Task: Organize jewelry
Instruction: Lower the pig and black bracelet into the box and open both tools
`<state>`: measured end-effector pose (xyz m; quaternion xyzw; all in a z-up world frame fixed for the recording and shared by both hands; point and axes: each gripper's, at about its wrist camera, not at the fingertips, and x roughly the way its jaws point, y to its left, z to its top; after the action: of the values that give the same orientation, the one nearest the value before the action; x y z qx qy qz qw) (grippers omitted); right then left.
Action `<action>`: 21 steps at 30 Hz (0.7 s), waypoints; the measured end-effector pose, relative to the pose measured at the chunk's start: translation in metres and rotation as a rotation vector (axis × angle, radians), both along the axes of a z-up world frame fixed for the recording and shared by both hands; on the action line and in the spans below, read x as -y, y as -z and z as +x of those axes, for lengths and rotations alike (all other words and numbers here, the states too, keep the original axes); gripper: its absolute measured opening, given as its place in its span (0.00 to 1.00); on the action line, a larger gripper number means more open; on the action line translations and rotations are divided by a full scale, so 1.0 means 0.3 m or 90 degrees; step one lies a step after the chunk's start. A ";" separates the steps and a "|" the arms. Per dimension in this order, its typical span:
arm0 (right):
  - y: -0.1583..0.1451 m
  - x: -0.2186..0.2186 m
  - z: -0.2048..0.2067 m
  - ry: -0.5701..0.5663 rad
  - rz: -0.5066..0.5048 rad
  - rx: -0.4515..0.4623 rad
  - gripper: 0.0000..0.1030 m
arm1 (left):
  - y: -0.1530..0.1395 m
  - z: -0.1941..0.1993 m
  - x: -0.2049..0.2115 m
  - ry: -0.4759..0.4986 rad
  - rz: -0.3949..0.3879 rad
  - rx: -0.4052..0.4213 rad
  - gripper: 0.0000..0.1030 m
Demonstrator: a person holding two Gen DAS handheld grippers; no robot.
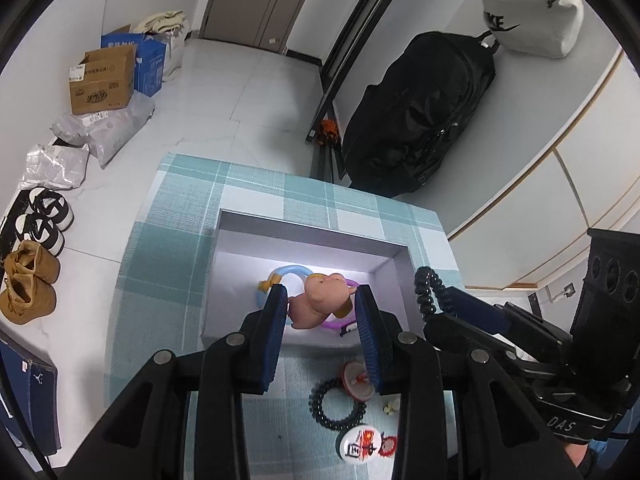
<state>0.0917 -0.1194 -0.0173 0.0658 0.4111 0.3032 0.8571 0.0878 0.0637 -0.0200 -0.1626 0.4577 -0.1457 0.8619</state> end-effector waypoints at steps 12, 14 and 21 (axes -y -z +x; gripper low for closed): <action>0.042 0.005 0.123 0.014 -0.007 -0.031 0.44 | 0.054 0.096 0.017 0.000 -0.015 -0.044 0.28; 0.049 0.002 0.131 0.013 -0.014 -0.032 0.44 | 0.057 0.102 0.023 0.005 -0.016 -0.048 0.28; 0.063 0.002 0.142 0.009 -0.017 -0.039 0.44 | 0.068 0.120 0.029 0.006 -0.026 -0.059 0.28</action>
<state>0.1342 -0.1201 -0.0362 0.0666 0.4408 0.2899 0.8469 0.1239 0.0551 -0.0404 -0.1847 0.4950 -0.1516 0.8354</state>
